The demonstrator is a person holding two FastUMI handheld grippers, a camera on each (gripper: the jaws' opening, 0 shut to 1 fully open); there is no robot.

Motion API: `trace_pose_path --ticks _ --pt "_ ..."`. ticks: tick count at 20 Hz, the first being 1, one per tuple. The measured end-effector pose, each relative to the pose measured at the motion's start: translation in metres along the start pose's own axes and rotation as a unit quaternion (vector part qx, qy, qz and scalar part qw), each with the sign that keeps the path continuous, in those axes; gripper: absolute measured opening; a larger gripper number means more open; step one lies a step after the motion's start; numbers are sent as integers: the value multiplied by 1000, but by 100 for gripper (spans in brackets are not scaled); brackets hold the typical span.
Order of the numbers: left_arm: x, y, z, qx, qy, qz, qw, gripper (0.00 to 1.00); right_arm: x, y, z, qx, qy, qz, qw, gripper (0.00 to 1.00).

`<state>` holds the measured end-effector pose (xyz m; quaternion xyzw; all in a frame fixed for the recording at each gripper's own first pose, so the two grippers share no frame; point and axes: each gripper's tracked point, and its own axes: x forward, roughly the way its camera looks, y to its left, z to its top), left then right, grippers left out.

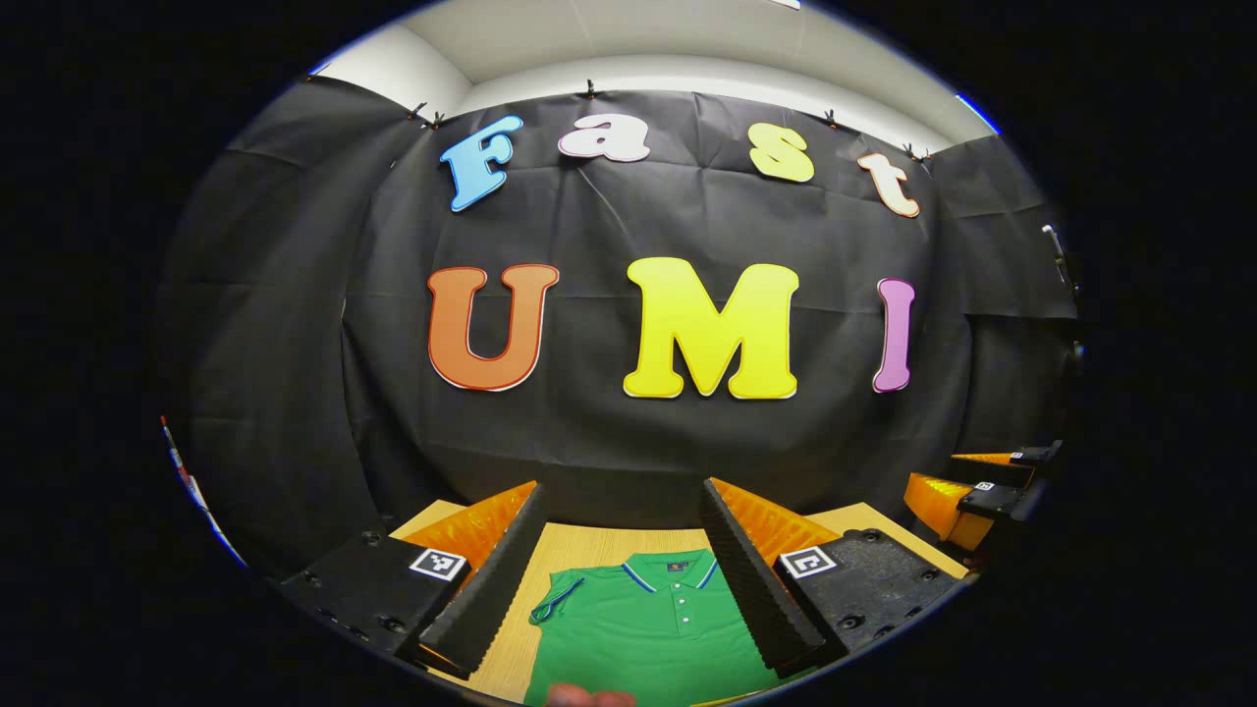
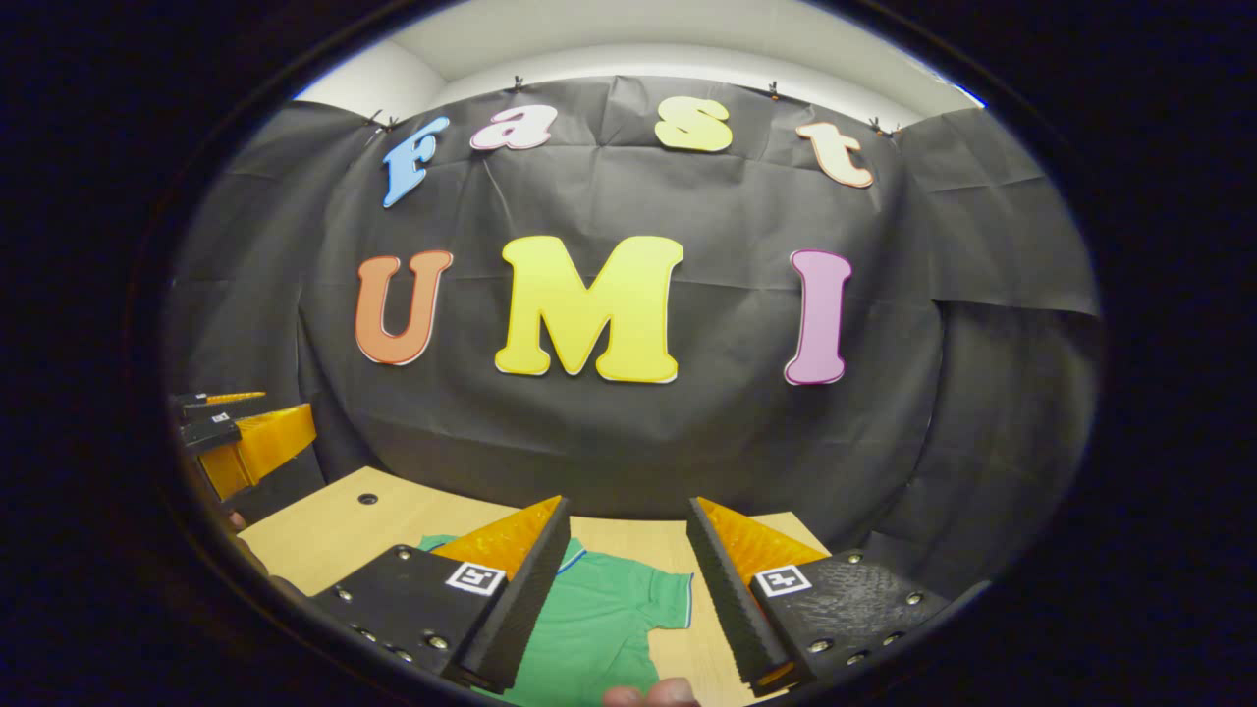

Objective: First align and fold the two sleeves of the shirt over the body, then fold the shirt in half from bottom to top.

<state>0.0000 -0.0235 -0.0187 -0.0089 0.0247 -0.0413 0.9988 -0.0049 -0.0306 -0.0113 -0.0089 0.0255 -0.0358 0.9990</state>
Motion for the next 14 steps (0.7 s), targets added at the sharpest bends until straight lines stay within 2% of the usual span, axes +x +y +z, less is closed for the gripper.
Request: trace_pose_path --ticks 7,14 --pt "1 8 -5 7 8 7 1000 100 9 4 -6 -7 15 12 1000 77" --pt "8 6 -12 10 17 4 1000 100 38 -16 -33 -7 48 8 999 77"
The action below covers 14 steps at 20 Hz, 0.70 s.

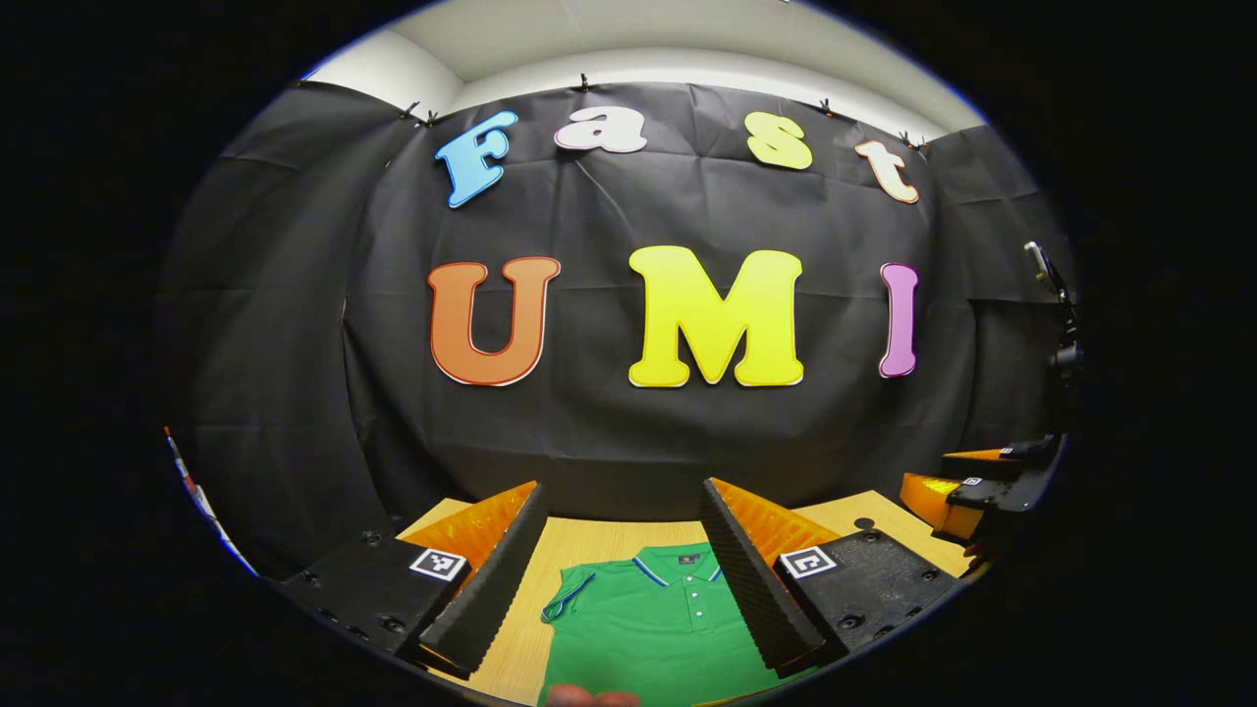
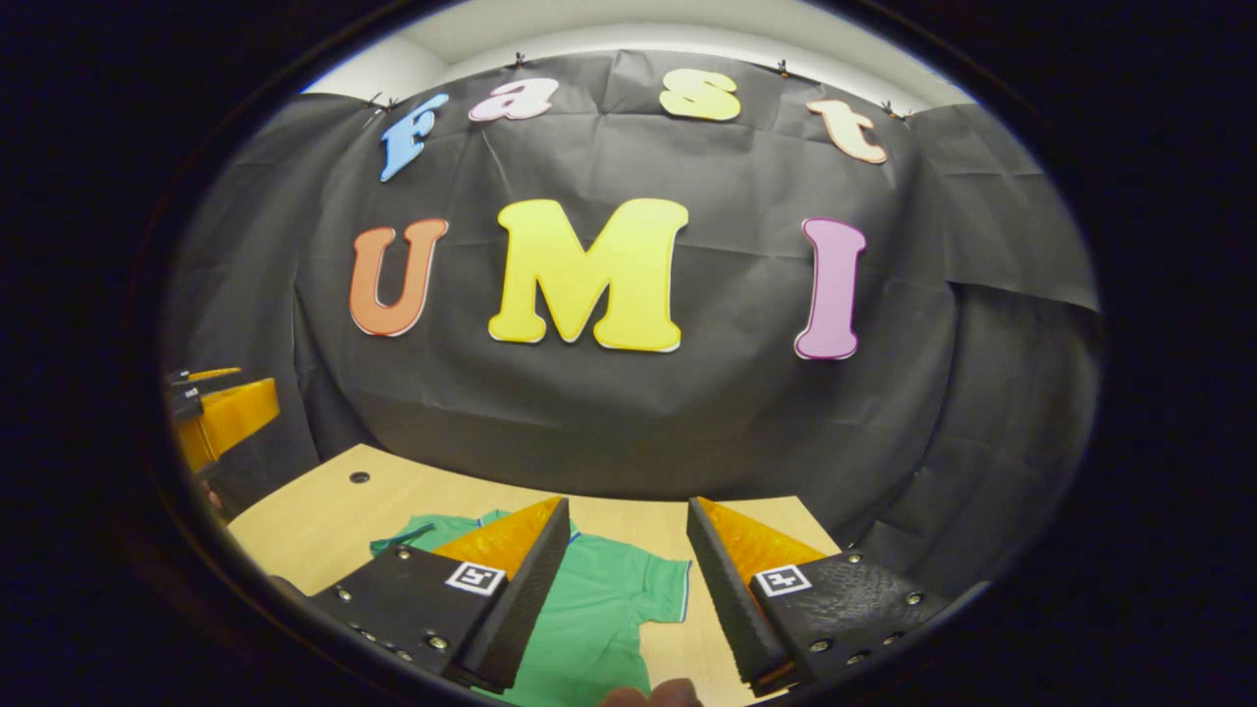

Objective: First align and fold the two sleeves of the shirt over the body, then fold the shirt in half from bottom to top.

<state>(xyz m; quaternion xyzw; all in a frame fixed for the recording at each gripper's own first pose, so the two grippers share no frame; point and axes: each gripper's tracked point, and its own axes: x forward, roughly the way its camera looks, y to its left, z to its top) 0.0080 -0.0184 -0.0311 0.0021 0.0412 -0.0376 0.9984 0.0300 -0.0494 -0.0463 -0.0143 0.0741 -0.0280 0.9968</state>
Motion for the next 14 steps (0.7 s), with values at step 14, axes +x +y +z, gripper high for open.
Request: trace_pose_path --ticks 14 --pt "2 -6 -14 3 24 16 1000 100 150 -62 -135 25 120 -5 992 77"
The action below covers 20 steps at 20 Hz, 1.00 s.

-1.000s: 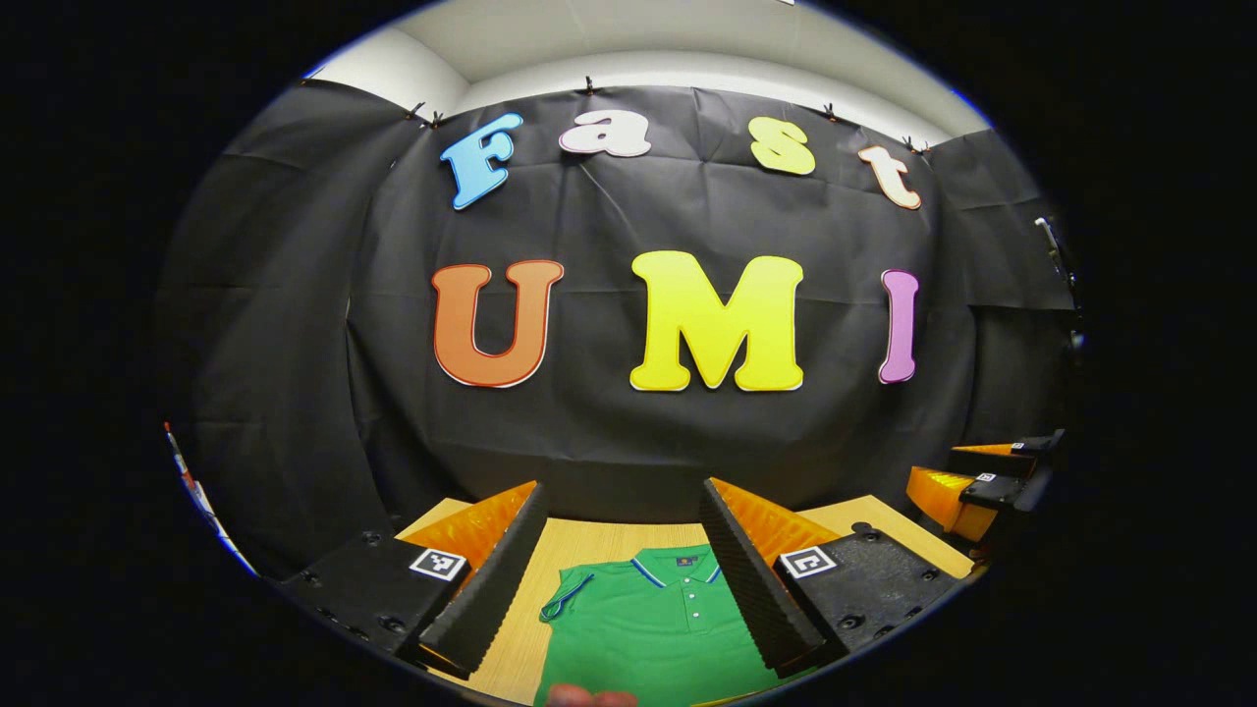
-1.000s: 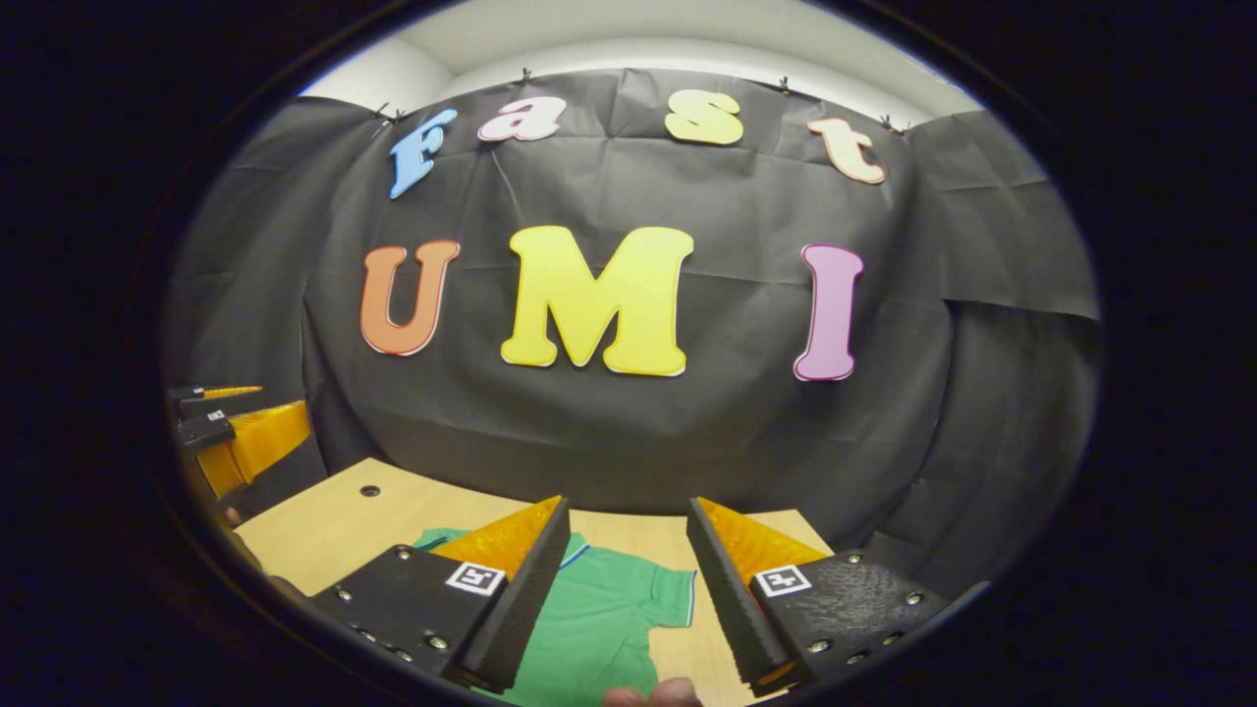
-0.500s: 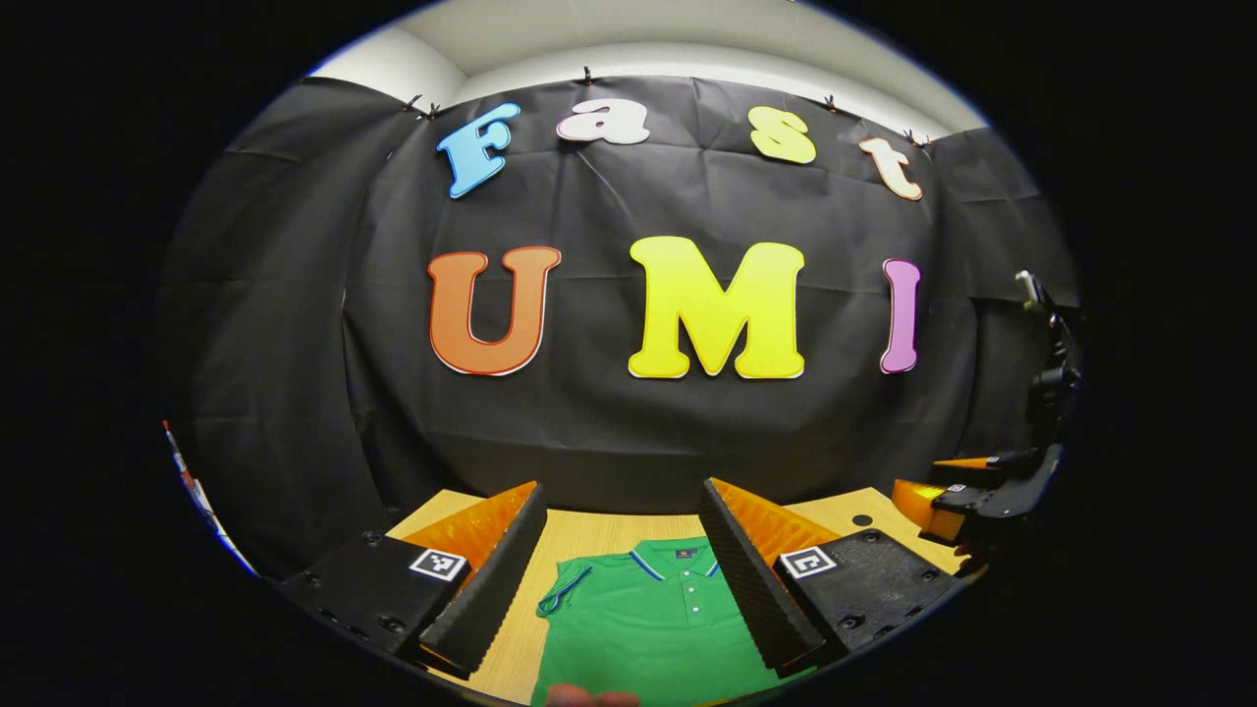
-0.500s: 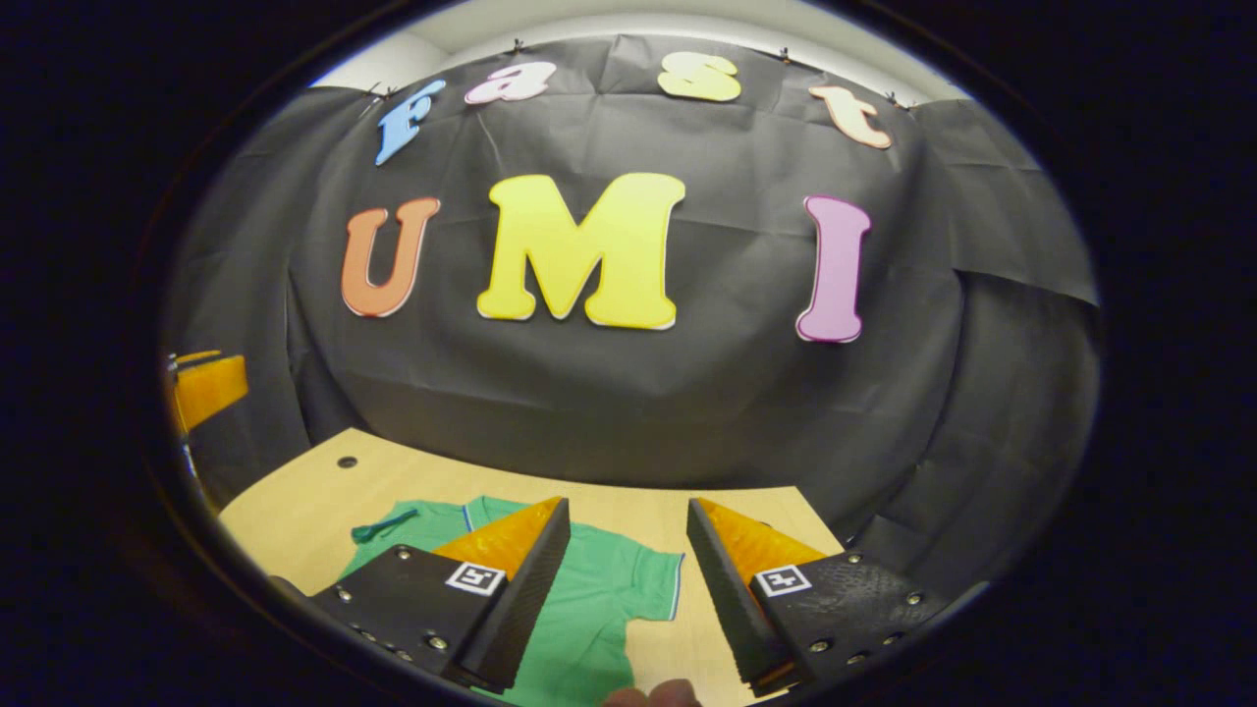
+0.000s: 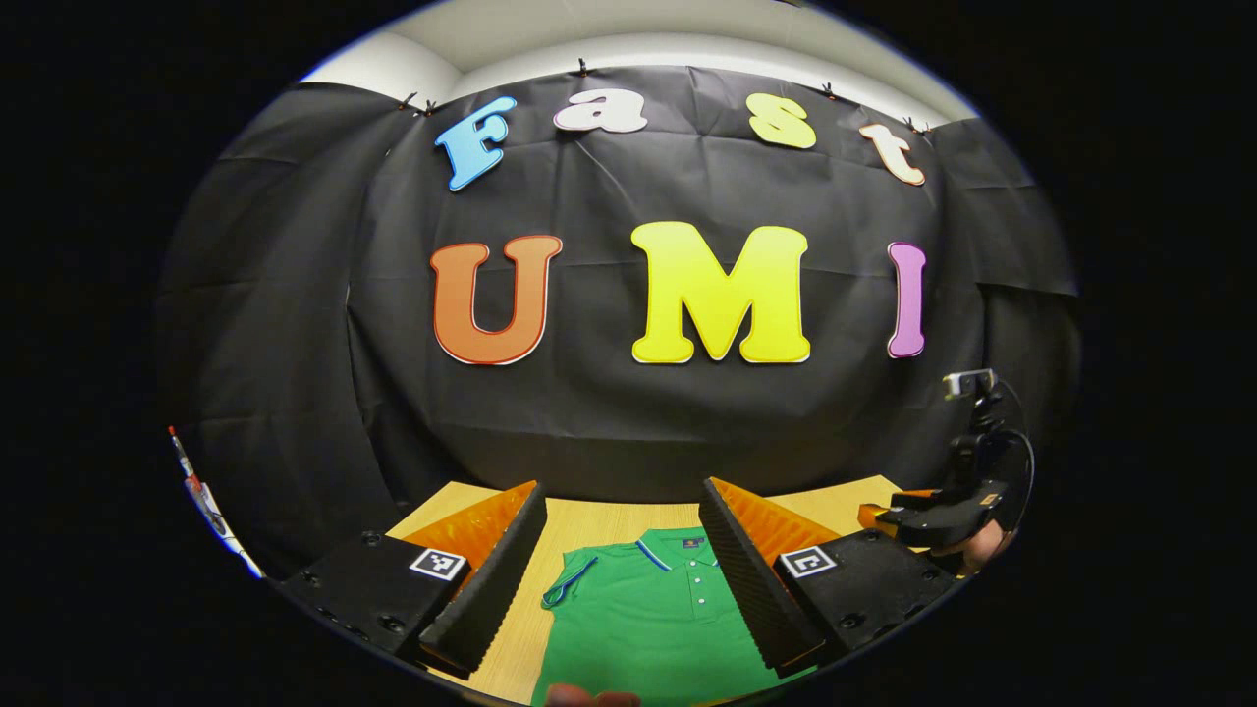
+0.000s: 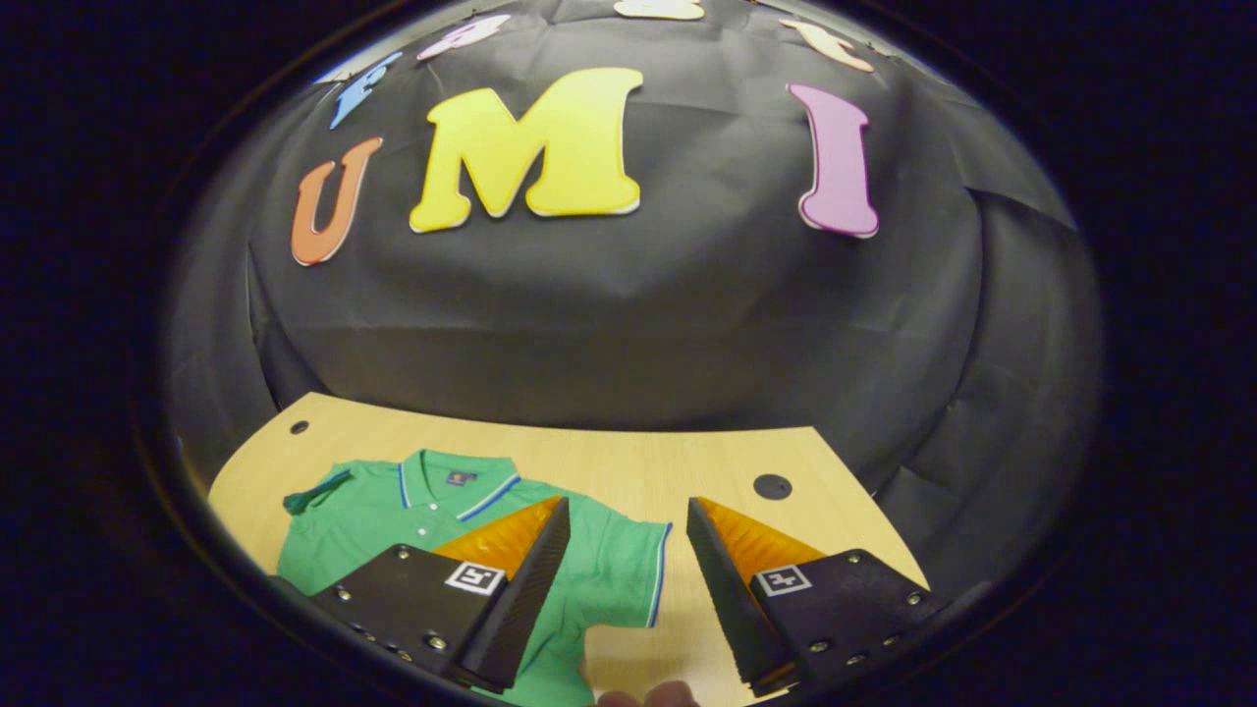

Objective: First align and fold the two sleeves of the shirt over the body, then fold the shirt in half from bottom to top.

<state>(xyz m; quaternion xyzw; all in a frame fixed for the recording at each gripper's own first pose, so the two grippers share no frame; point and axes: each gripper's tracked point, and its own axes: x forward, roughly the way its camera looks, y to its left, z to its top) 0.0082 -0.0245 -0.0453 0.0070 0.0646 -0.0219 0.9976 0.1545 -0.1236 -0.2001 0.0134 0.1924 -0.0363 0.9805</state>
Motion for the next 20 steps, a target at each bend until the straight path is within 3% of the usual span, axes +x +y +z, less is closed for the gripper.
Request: trace_pose_path --ticks 10,20 --pt "5 -8 -7 -6 13 9 1000 100 93 -19 -67 -32 76 3 997 77" --pt "10 2 -30 8 42 25 999 100 128 -25 -105 -1 118 -1 993 79"
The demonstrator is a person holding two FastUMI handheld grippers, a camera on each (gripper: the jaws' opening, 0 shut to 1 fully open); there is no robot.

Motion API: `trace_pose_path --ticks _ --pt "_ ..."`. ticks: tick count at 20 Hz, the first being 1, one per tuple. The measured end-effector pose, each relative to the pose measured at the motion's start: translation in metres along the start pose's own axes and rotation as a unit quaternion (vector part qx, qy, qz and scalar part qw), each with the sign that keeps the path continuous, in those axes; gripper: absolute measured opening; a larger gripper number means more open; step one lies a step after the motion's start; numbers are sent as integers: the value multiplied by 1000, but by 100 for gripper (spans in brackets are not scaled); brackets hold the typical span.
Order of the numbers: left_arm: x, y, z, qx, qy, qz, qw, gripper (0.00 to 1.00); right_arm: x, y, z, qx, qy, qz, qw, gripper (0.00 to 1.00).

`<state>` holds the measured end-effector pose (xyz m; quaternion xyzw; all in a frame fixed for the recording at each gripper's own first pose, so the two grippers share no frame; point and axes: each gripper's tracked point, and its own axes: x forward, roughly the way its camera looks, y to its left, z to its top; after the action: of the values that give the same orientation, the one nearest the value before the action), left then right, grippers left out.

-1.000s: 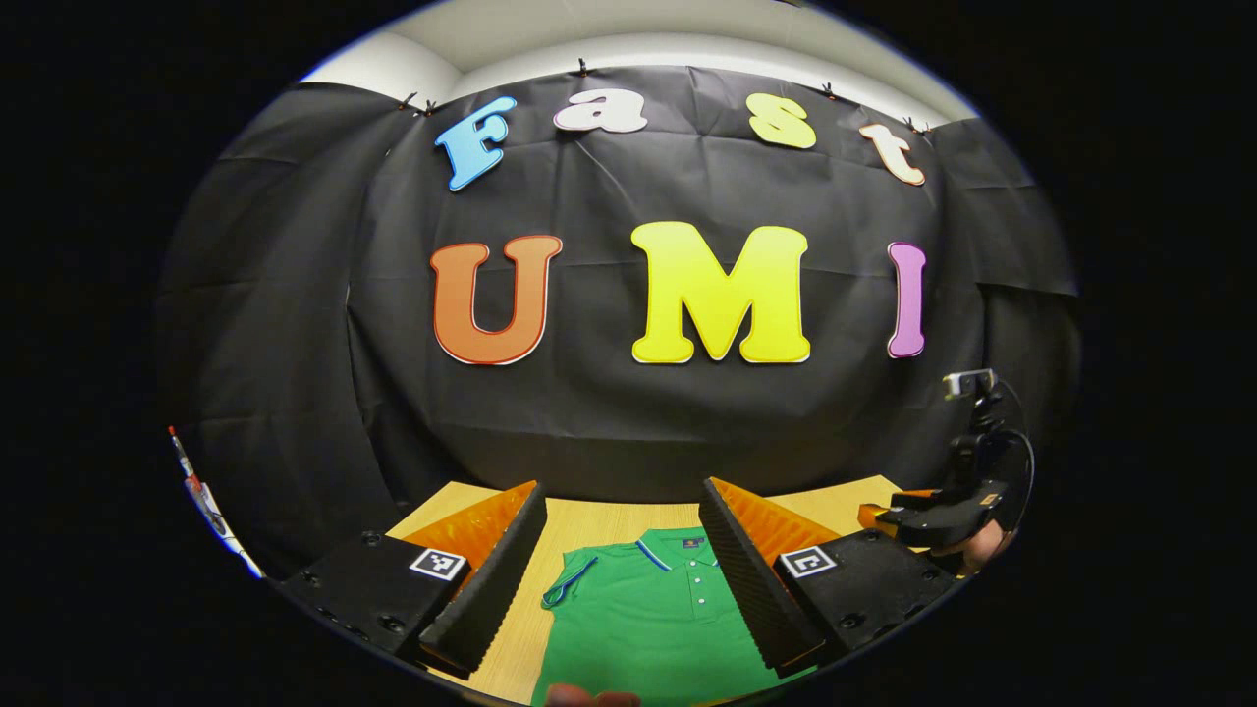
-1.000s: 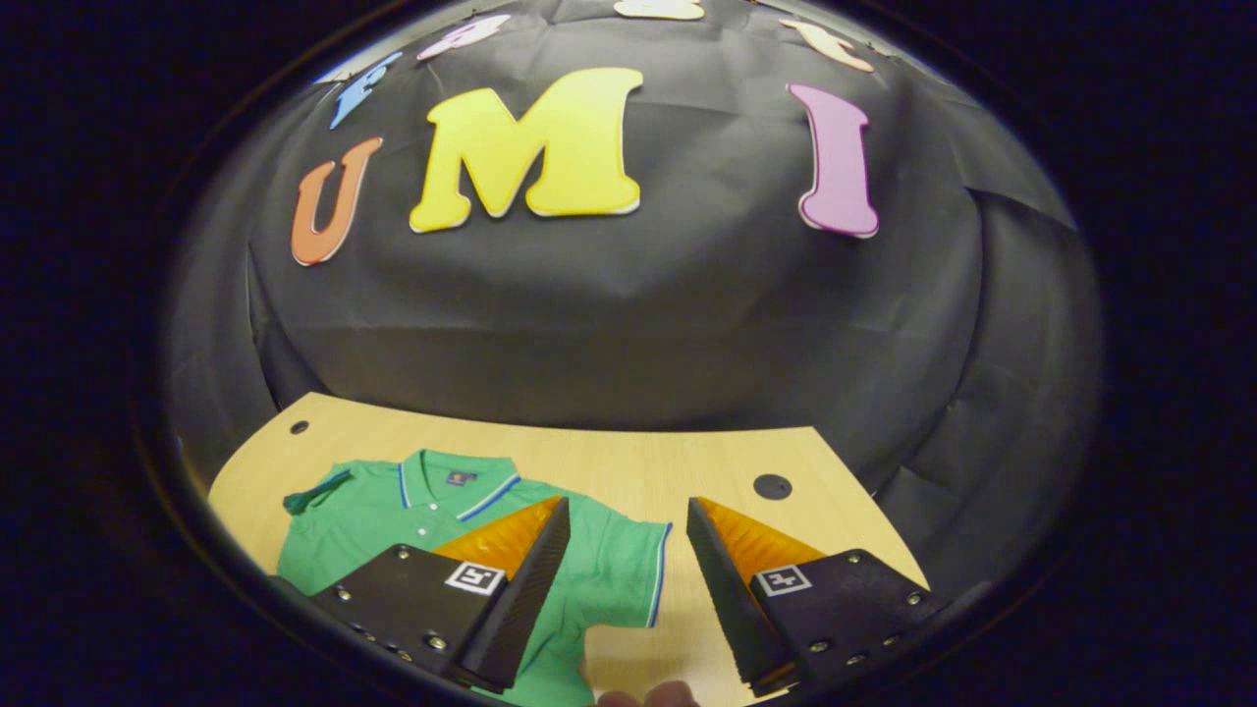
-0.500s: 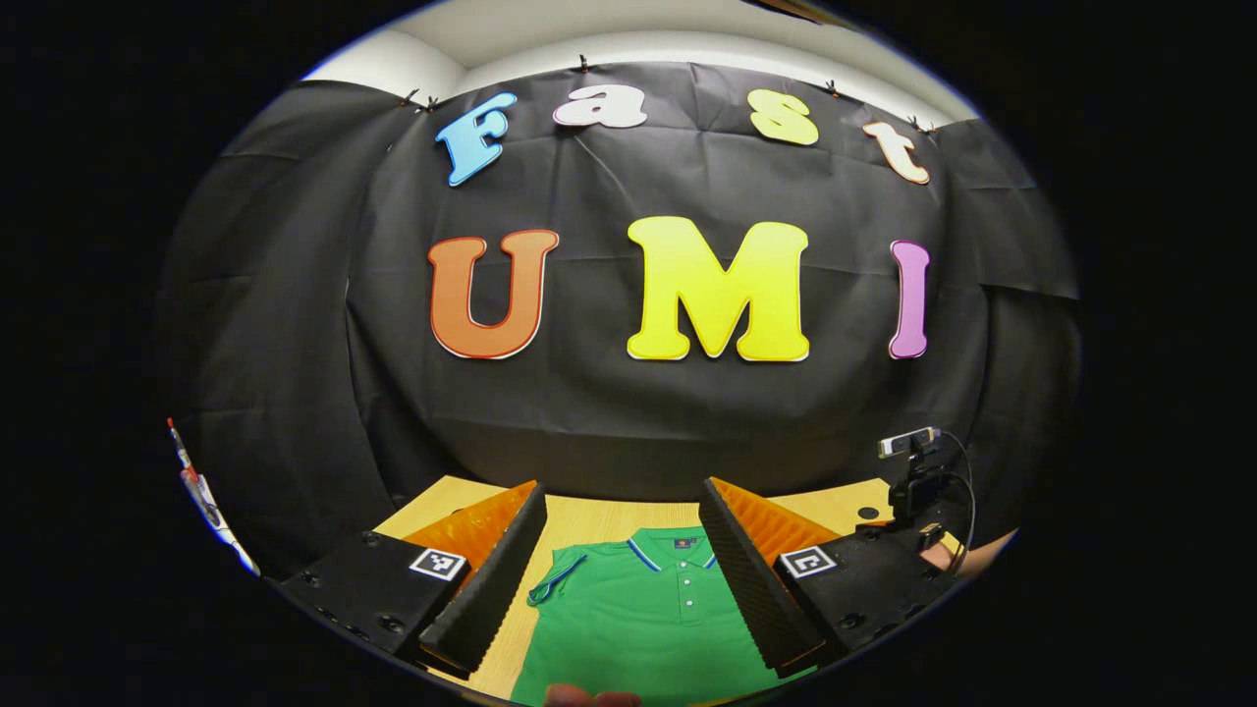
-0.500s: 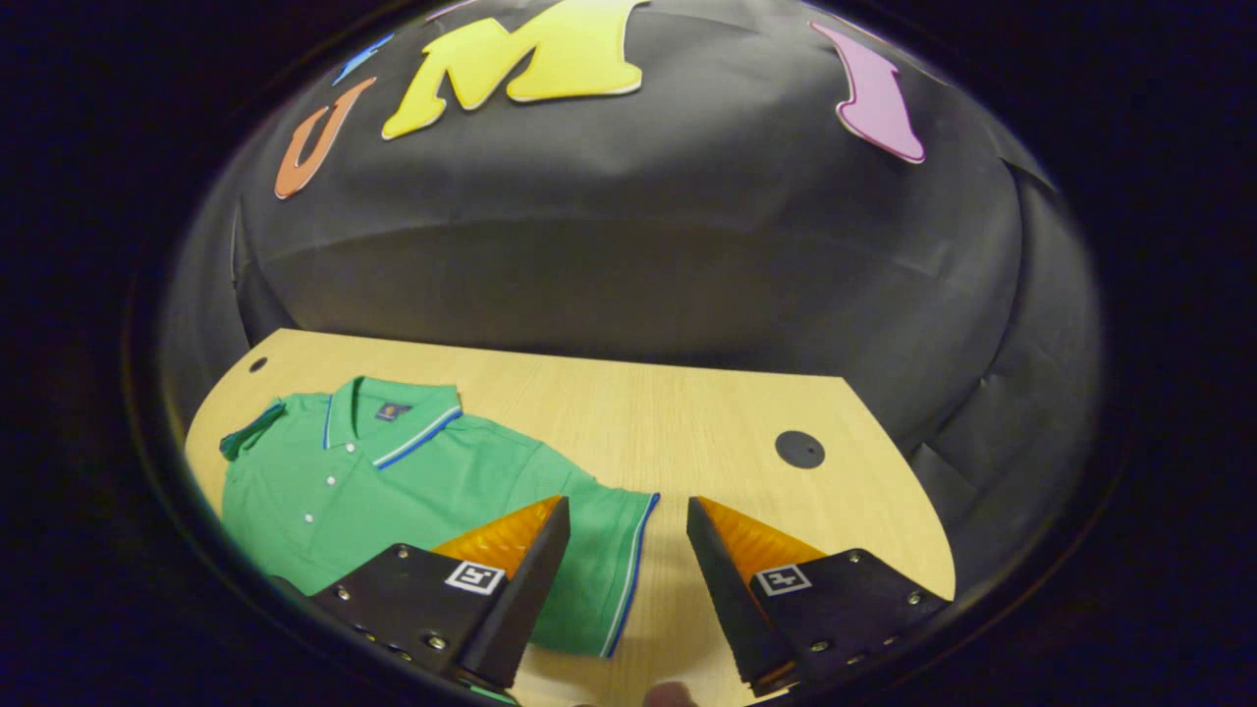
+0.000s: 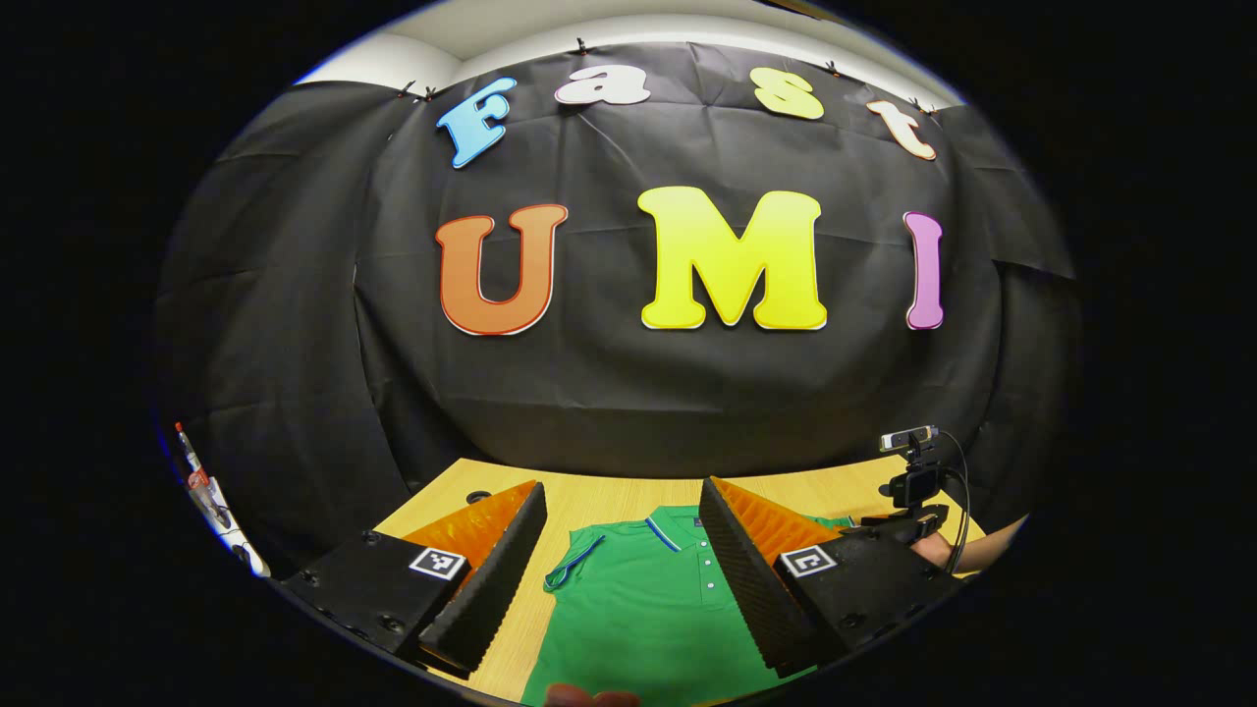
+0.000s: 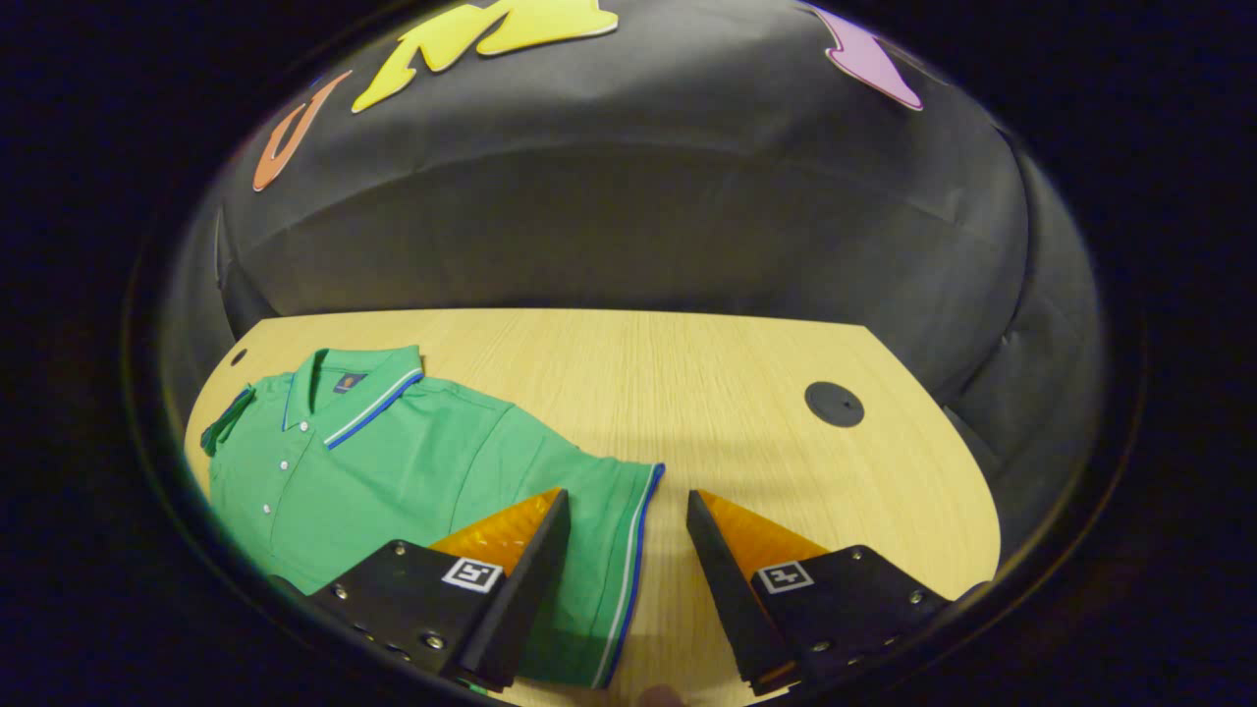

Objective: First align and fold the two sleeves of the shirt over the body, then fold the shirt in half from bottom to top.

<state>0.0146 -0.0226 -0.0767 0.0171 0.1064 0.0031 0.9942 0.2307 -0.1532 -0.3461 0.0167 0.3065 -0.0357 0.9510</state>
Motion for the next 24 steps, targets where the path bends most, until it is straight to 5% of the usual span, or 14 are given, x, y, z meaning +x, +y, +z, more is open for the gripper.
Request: trace_pose_path --ticks 3,6,8,10,12,14,24 --pt "4 1 -2 -3 2 1 1000 100 1 1 -2 11 4 3 1000 80" --pt "6 0 -3 -6 5 -2 1000 100 3 4 -4 9 5 6 1000 57" --pt "8 1 -4 -5 5 -1 1000 100 3 2 -4 0 4 2 1000 57" --pt "10 3 -6 -3 8 0 1000 100 2 2 -2 -4 7 -5 1000 27" --pt "11 5 -6 -3 9 2 1000 100 3 5 -2 -3 9 -6 1000 27" --pt "12 7 -6 -2 8 4 1000 100 2 4 -1 -14 13 -13 1000 9" --pt "12 28 -10 -8 9 21 1000 100 -20 2 20 33 3 -17 999 1"
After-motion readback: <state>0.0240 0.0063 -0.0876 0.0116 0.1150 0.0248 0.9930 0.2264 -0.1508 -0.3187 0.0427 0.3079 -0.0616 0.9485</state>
